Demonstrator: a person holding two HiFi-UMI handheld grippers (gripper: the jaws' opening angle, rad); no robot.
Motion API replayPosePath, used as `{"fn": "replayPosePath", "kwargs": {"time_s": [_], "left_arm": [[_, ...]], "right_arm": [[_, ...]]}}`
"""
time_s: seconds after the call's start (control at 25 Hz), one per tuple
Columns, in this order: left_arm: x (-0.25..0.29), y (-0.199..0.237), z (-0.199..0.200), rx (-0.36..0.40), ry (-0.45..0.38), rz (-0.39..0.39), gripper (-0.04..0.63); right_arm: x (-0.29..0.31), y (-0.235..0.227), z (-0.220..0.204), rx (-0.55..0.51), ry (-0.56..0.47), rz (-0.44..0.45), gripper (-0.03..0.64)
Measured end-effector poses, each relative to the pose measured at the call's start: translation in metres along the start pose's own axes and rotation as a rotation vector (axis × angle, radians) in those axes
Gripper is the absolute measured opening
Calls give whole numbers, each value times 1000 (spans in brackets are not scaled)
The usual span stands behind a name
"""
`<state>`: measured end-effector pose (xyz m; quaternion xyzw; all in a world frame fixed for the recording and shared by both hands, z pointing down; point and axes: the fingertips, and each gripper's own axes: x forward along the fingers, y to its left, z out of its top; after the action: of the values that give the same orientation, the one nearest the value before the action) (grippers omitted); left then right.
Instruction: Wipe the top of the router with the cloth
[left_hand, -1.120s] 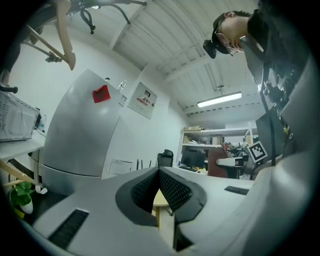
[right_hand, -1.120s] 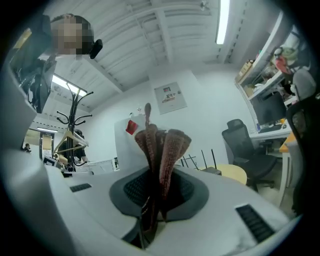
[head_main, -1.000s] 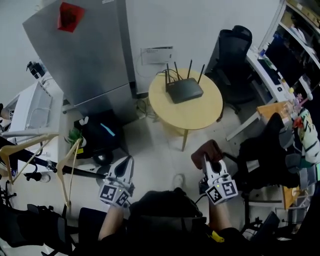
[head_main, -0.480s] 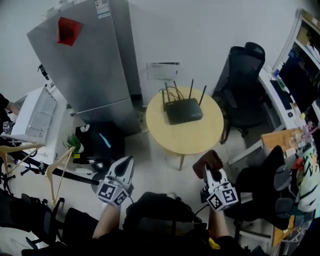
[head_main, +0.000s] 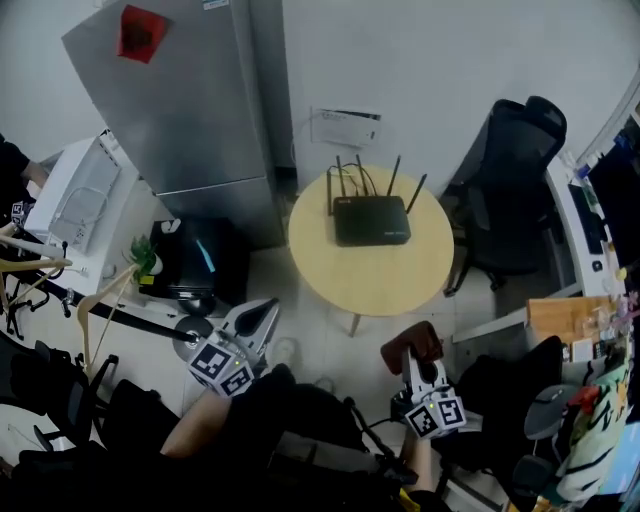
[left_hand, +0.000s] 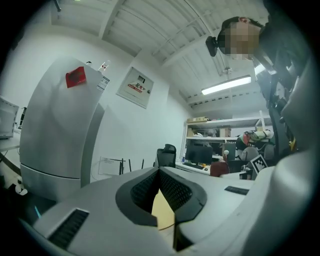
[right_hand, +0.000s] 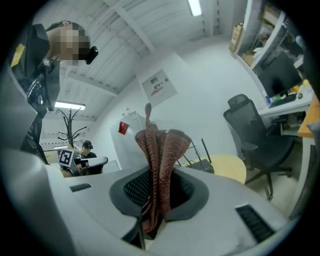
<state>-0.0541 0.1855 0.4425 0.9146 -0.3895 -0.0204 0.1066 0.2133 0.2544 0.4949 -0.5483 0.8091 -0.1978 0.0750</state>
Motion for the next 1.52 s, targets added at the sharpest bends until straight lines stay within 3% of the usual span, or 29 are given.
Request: {"fn": "replayPosePath", "kwargs": {"time_s": [0.16, 0.4, 0.56, 0.8, 0.92, 1.04, 1.24, 1.44, 1.52], "left_arm": [[13, 15, -4, -20, 17, -2, -3], [58, 56, -17, -60, 14, -50, -3], [104, 74, 11, -31, -51, -130, -3], [144, 126, 50, -1, -101, -174, -3], [141, 151, 62, 2, -114, -162, -3], [129, 185, 62, -7, -112, -92, -3], [120, 217, 58, -52, -110, 26, -3], [143, 217, 63, -1, -85, 75, -3], [147, 217, 65, 9, -84, 90, -3]], "right_arm": [[10, -14, -7, 22, 28, -41, 63], [36, -21, 24, -54, 1, -120, 63], [61, -35, 46, -84, -10, -177, 63], [147, -21, 64, -160, 19, -154, 63], [196, -15, 55, -187, 89, -110, 63], [246, -6, 36, -256, 189, -35, 63], [324, 4, 9, -486, 379, 119, 63], [381, -2, -26, -667, 563, 294, 63], [397, -10, -44, -788, 645, 338, 63]]}}
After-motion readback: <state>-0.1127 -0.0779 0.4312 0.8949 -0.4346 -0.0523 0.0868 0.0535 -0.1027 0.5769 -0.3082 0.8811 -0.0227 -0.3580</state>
